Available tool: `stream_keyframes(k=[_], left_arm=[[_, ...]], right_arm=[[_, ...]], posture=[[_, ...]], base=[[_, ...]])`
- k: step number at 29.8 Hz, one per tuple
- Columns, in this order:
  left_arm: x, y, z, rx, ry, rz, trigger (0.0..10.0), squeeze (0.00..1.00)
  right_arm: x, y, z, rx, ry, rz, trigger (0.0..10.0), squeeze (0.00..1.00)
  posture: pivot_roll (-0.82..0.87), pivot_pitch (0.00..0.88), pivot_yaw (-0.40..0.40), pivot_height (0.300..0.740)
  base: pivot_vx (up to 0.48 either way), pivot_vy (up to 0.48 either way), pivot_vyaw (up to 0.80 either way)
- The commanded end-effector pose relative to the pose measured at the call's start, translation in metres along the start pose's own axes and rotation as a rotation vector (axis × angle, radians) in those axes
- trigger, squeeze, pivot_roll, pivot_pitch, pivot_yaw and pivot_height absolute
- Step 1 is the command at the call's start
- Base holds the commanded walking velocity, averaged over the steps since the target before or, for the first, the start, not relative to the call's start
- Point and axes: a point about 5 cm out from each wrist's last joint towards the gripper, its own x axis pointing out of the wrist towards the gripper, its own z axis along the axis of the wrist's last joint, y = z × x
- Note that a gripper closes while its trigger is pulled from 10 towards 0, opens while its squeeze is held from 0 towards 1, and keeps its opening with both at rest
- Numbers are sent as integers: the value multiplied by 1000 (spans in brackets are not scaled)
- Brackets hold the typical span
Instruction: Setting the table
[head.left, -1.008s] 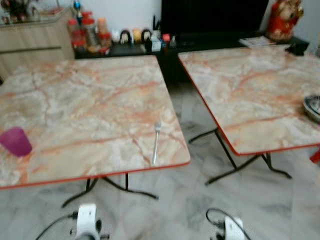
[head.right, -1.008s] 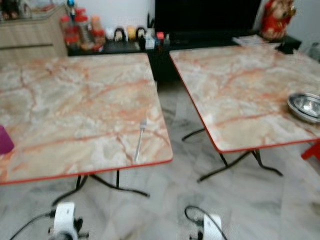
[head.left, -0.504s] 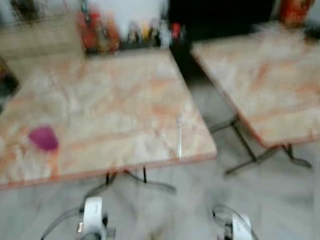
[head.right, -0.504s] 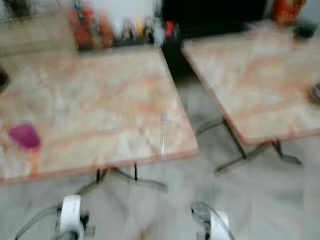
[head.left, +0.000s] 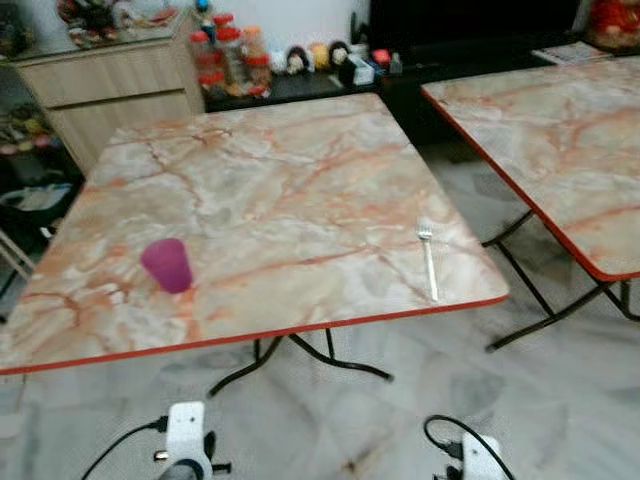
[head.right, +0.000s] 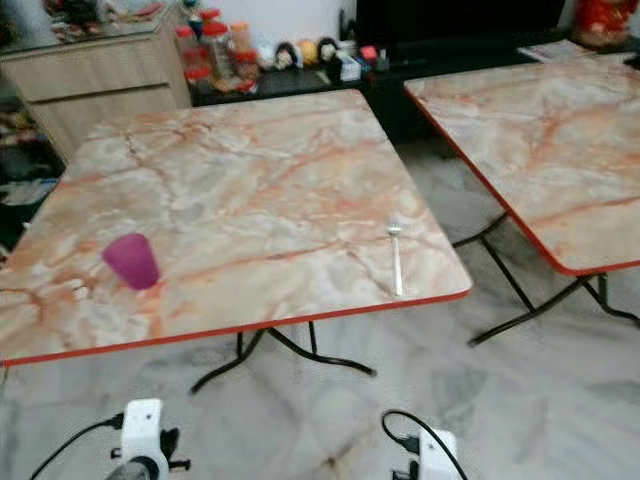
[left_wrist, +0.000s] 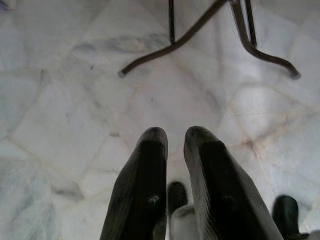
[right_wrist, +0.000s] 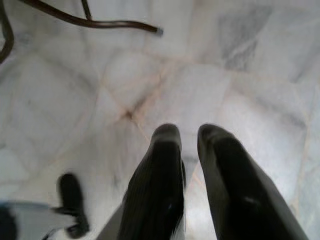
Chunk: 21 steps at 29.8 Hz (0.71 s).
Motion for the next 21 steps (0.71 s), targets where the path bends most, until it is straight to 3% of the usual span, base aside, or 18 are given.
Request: stream_keyframes(k=[1, 16, 21], left_arm=[[-3, 11, -6, 15, 21, 29, 10000, 0], [-4, 9, -8, 7, 16, 23, 10000, 0], [-4, 9, -9, 18, 17, 13, 10000, 0]], right_arm=[[2, 10, 8, 6, -30, 25, 10000, 0], [3, 12, 13, -8, -48, 35, 10000, 0], [4, 15, 26, -23, -119, 51, 10000, 0]], posture=[[-38, 0, 42, 740], [-33, 0, 37, 740], [-32, 0, 40, 740]], base=[[0, 0, 0], [0, 0, 0], [0, 0, 0]])
